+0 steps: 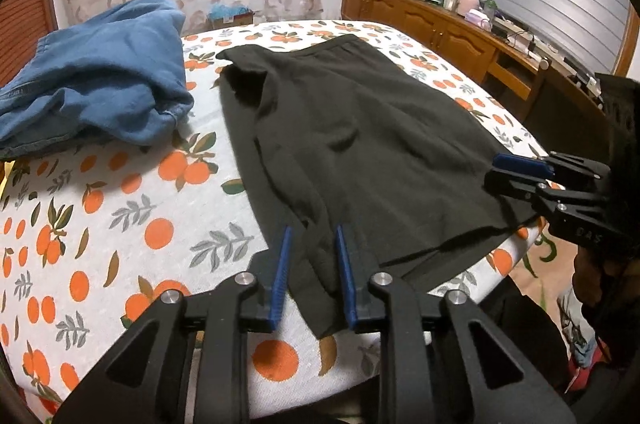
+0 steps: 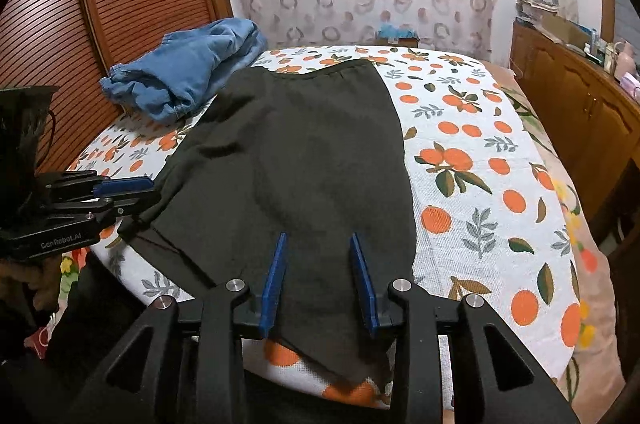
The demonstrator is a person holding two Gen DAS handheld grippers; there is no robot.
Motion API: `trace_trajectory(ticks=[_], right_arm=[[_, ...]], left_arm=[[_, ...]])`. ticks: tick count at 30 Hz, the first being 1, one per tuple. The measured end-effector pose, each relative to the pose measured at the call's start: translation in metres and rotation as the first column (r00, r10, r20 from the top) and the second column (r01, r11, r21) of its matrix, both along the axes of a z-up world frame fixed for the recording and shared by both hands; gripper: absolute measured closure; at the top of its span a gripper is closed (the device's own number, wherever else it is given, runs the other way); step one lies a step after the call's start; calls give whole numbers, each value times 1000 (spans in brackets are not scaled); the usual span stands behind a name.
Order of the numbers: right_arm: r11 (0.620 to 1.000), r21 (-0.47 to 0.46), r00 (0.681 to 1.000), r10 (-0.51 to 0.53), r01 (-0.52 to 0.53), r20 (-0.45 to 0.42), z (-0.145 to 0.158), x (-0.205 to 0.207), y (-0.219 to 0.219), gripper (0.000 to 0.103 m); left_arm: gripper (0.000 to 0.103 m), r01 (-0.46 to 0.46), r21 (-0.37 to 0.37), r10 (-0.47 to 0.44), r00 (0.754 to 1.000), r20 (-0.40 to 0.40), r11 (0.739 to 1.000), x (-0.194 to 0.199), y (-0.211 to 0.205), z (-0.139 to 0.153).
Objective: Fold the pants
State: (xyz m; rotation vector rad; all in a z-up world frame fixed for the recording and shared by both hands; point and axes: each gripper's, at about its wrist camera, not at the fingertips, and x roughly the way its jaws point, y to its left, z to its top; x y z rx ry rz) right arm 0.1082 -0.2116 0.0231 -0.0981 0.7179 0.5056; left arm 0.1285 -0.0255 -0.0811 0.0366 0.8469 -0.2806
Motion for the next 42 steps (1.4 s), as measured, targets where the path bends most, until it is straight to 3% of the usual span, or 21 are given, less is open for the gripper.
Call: trace_trajectory(ticks=[2,9,15,18,22,30,38,42], right_arm=[[1000,-9,1000,3,-3,6,0,0,3,69],[1000,5,1000,12,-12,-3,-1,1,2,69],[1000,17,1000,17,-17,-18,0,4,2,69],[1000,25,1000,13,-12,-27,0,4,1,69],[1000,16,1000,11,-10,-29,3,3,0,69],[1000,17,1000,-17,18,-12,11,-4,-13,68],[1000,0,999,-25,25,-33,4,-10,-29,68],[999,-11,999,-30,30,-25,6,-16,-33,67]], left_arm=[[100,10,24,-10,1000,18,1000,-6,-2,2],[101,-34,-10,35,998,55,999,-21,17,19],[101,-37,34,36,999,15,999,-19,22,12],[91,-37,39,38,999,-6,999,-15,23,9],[76,-37,-17,37,999,-6,999,-13,30,12],[57,-31,-29,32,998,49,999,-10,28,23],[57,-18,-16,19,997,71,1000,-4,17,22],[57,-14,12,13,999,31,1000,-6,12,8]])
